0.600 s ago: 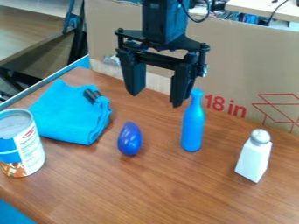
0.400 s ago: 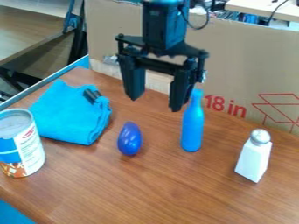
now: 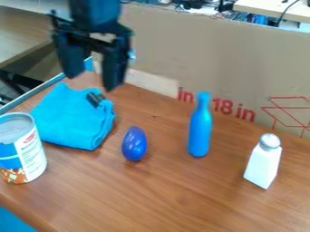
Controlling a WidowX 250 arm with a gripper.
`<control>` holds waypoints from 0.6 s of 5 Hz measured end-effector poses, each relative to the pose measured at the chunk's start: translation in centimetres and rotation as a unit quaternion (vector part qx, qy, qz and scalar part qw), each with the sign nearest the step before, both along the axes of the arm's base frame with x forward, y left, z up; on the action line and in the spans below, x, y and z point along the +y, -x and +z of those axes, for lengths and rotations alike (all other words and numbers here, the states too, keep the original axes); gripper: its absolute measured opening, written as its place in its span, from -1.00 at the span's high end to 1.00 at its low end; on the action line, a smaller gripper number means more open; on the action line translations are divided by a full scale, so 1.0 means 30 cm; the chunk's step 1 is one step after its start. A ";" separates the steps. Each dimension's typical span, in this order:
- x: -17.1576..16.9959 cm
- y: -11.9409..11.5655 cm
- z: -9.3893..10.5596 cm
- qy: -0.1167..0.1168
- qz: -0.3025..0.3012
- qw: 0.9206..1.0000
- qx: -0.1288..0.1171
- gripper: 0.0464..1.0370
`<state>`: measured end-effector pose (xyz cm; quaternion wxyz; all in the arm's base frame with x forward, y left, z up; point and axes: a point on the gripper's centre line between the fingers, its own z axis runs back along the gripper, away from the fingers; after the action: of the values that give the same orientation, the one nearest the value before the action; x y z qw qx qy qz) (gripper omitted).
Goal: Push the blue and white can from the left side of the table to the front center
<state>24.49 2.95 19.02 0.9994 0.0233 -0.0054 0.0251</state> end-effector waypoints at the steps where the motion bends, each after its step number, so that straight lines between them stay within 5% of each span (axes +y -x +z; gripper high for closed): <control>1: 0.114 0.012 -0.005 -0.016 -0.010 1.000 0.005 -0.93; 3: 0.392 -0.059 -0.102 -0.028 -0.006 0.995 0.093 -0.93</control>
<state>26.25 14.72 15.96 0.9947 0.0538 0.0864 0.0165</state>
